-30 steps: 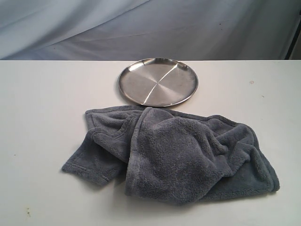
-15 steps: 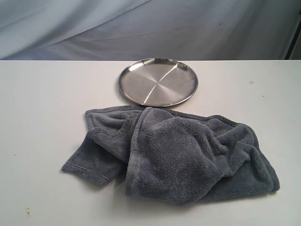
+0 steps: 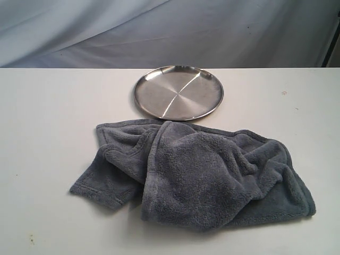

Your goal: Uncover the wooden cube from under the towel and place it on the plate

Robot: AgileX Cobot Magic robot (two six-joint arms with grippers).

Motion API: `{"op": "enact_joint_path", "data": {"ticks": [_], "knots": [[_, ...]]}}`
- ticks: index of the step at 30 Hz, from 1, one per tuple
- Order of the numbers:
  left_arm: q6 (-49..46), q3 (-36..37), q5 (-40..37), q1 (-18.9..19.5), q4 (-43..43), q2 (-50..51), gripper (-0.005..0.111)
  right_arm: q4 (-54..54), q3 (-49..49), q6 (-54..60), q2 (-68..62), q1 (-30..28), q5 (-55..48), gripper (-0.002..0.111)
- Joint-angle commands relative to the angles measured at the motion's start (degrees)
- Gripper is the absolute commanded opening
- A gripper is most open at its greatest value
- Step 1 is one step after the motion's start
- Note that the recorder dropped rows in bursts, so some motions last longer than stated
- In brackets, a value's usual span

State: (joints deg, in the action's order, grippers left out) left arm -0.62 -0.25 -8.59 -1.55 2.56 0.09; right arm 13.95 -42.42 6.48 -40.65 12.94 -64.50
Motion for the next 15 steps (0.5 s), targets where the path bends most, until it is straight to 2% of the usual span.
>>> {"op": "enact_joint_path", "data": {"ticks": [1, 7, 15], "knots": [[0.03, 0.25, 0.23, -0.05, -0.04, -0.09, 0.001, 0.47, -0.38, 1.19, -5.83, 3.22, 1.45, 0.000], [0.16, 0.25, 0.23, -0.05, -0.04, -0.09, 0.001, 0.47, -0.38, 1.19, -15.37, 9.22, 5.42, 0.000], [0.03, 0.25, 0.23, -0.05, -0.04, -0.09, 0.001, 2.31, -0.38, 0.55, -24.84, 22.54, 17.91, 0.000]]}}
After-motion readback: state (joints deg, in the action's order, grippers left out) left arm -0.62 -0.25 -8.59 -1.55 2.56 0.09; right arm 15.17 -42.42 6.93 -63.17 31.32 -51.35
